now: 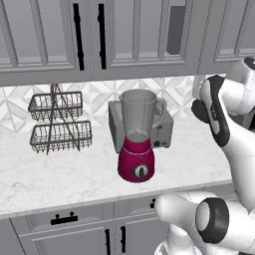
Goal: Close the lid blender by securely placing the lid on top.
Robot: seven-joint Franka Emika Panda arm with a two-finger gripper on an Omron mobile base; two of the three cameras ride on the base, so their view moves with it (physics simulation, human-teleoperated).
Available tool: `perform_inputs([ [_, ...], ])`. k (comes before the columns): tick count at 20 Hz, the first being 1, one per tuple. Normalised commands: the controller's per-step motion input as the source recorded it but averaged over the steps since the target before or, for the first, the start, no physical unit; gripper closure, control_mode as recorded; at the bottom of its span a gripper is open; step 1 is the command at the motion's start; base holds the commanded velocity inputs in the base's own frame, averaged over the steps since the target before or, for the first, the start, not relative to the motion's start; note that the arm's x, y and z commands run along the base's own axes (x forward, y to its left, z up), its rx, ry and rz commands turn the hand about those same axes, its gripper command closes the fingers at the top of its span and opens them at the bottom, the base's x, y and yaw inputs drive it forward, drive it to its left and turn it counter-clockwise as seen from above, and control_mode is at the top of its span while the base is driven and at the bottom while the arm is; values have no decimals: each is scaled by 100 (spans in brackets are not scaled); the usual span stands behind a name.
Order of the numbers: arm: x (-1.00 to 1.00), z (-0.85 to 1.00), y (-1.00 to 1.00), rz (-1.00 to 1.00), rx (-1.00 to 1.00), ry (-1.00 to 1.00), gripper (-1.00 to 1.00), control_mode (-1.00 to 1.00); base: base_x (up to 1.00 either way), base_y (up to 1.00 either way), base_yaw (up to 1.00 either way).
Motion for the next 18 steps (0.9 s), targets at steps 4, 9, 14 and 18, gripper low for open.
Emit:
perform_inputs([
  [4,0,100,91,0,-15,-20,100,-100,0,0,0],
  [9,0,100,98,0,-11,-8,100,-100,0,0,0],
  [14,0,99,68,10,-2,7,100,-100,0,0,0],
  [18,1,42,38,10,0,20,100,-100,0,0,0],
])
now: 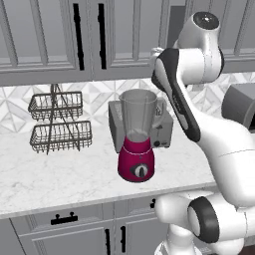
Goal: Close the lid blender by securely placing the lid on top.
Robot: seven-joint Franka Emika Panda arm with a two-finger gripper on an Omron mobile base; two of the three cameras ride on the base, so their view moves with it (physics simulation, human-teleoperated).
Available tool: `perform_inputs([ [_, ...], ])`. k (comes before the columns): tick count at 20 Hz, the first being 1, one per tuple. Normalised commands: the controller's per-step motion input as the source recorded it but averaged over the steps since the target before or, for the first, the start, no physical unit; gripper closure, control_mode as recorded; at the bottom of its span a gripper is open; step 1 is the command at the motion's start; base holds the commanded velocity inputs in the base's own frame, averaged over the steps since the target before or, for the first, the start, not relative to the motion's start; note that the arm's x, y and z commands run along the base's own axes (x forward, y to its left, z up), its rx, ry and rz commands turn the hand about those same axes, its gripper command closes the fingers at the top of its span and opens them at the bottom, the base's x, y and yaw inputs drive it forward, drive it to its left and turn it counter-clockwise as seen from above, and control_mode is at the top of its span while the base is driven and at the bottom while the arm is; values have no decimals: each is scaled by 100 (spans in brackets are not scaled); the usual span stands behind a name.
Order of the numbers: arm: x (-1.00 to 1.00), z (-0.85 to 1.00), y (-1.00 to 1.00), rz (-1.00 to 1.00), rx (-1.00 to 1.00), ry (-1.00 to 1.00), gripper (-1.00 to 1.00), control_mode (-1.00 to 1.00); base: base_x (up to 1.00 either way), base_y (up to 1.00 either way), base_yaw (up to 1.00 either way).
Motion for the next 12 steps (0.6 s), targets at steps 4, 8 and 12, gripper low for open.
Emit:
perform_inputs([
  [4,-8,-14,13,0,8,0,100,-100,0,0,0],
  [8,-1,-28,31,0,10,0,100,-100,0,0,0],
  [12,6,-13,37,-3,7,6,100,-100,0,0,0],
])
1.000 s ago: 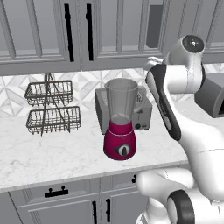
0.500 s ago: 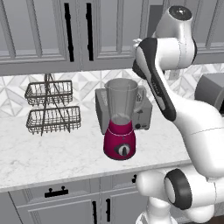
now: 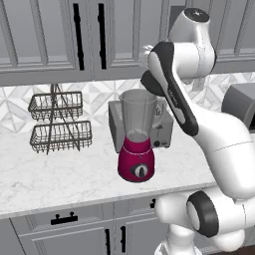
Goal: Close the lid blender by securely placing the lid on top.
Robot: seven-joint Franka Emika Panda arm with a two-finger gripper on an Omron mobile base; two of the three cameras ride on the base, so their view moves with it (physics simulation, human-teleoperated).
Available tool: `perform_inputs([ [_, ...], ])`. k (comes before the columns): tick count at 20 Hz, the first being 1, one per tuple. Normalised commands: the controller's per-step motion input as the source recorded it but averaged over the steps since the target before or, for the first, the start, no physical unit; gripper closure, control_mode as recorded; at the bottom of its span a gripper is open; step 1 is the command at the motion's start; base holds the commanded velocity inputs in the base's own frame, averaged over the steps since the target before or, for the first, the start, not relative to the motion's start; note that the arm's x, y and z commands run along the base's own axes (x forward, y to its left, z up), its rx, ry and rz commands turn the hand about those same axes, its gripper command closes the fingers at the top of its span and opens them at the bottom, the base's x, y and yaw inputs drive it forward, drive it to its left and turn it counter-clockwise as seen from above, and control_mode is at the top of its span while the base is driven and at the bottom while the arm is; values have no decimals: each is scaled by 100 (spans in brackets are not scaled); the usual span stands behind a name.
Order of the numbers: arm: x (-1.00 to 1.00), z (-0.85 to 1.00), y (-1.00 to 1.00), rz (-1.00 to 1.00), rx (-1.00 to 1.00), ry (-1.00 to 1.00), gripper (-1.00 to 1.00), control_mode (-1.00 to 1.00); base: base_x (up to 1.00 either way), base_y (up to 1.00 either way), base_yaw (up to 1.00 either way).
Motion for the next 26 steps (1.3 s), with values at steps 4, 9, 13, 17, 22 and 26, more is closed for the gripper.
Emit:
perform_inputs([
  [4,30,0,34,-3,1,9,100,-100,0,0,0],
  [9,29,0,20,-1,0,16,100,-100,0,0,0],
  [13,18,0,14,0,0,15,100,-100,0,0,0],
  [17,0,-3,5,0,0,0,100,-100,0,0,0],
  [22,0,-19,5,0,0,0,100,-100,0,0,0],
  [26,8,-1,12,0,0,1,100,-100,0,0,0],
])
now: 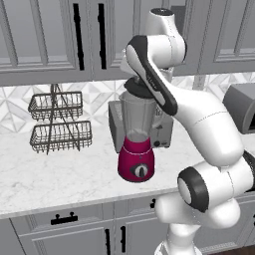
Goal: Close the lid blender by securely placing the lid on top.
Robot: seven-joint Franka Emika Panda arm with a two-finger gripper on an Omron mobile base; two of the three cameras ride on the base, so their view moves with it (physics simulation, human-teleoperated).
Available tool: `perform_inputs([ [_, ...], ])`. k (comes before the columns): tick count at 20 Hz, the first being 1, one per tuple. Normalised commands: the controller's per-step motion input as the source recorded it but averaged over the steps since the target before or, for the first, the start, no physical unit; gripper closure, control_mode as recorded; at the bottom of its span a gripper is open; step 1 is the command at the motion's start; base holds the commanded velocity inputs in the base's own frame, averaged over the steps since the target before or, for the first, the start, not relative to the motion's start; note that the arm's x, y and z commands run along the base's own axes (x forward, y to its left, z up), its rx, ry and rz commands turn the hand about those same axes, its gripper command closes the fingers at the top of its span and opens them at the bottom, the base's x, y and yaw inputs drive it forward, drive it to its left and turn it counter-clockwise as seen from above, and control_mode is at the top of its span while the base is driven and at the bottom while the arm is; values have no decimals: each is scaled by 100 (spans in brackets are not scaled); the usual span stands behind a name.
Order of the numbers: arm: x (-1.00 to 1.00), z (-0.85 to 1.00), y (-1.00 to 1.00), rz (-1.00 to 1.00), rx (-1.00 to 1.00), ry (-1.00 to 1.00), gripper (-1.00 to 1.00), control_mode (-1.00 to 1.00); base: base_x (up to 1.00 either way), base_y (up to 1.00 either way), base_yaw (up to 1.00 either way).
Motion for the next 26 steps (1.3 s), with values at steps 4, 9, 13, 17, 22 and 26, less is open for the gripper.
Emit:
perform_inputs([
  [4,19,0,14,0,0,0,100,-100,0,0,0],
  [9,25,-4,3,0,-4,0,100,-100,0,0,0],
  [13,20,-8,0,0,-10,1,100,-100,0,0,0],
  [17,7,-13,0,0,-9,4,100,-100,0,0,0],
  [22,2,-19,0,0,-5,5,100,-100,0,0,0],
  [26,13,-14,0,0,0,2,100,-100,0,0,0],
])
